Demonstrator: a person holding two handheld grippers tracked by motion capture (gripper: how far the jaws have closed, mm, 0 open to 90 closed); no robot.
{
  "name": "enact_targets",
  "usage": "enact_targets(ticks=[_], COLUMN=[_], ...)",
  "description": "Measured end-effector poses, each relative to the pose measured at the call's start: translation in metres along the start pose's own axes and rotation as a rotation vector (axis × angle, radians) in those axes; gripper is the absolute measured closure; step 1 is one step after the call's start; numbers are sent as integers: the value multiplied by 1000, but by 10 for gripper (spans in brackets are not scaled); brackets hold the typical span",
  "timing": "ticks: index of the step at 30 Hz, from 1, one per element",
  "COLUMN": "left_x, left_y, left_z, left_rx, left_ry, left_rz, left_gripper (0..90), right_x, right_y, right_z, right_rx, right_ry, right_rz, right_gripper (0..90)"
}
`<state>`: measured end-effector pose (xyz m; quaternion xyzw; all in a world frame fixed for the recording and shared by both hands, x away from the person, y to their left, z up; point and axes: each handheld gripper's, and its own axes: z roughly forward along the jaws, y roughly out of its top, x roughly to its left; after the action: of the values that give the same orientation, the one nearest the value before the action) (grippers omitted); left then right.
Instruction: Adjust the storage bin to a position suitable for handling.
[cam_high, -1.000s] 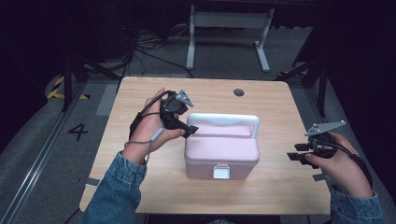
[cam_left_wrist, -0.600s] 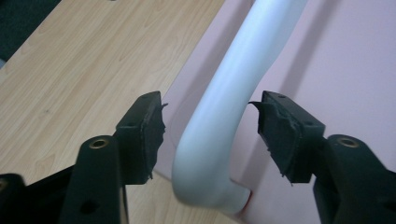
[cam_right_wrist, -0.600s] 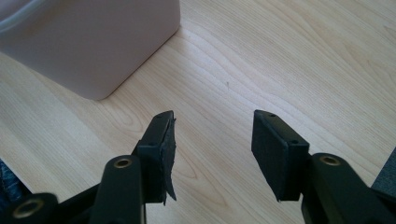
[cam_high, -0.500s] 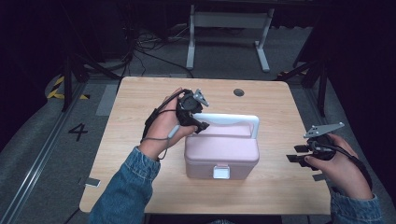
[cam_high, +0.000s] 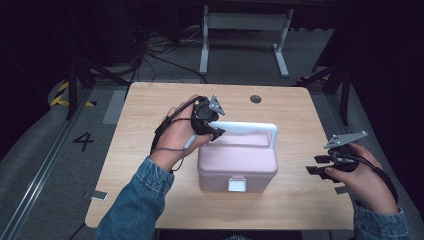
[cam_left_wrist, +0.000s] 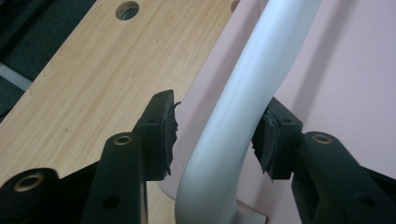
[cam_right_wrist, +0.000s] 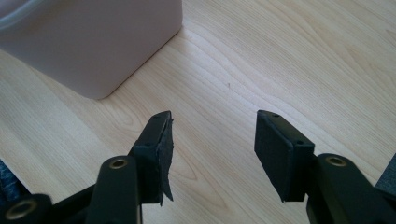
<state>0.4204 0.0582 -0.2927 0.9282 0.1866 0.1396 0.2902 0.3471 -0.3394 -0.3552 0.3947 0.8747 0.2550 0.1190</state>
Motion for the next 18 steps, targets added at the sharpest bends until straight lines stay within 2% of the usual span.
enact_targets(ticks=[2,4,5,7,11,14,18], left_x=[-1,1,0,1,-2,-3,-3], left_y=[0,1,2,4,6,8,9], left_z=[-1,-4,-4,-6,-8,-10,-13], left_rx=[7,22,20,30,43,59,45], left_ry=[4,-21,-24,-36,-14,-22,-19], left_rz=[-26,-48,-77,-51,-36,-19,-15], left_gripper=[565,580,580,602,626,637,645], right_x=[0,0,0,0,0,0,0], right_y=[0,0,0,0,0,1,0], right_z=[0,1,1,2,3,3,2], right_rx=[-1,-4,-3,-2,-1,-3,-4], right_ry=[4,8,13,15,19,21,20], right_rz=[1,-2,2,2,-7,-7,-2], right_gripper=[473,474,474,473,471,471,467])
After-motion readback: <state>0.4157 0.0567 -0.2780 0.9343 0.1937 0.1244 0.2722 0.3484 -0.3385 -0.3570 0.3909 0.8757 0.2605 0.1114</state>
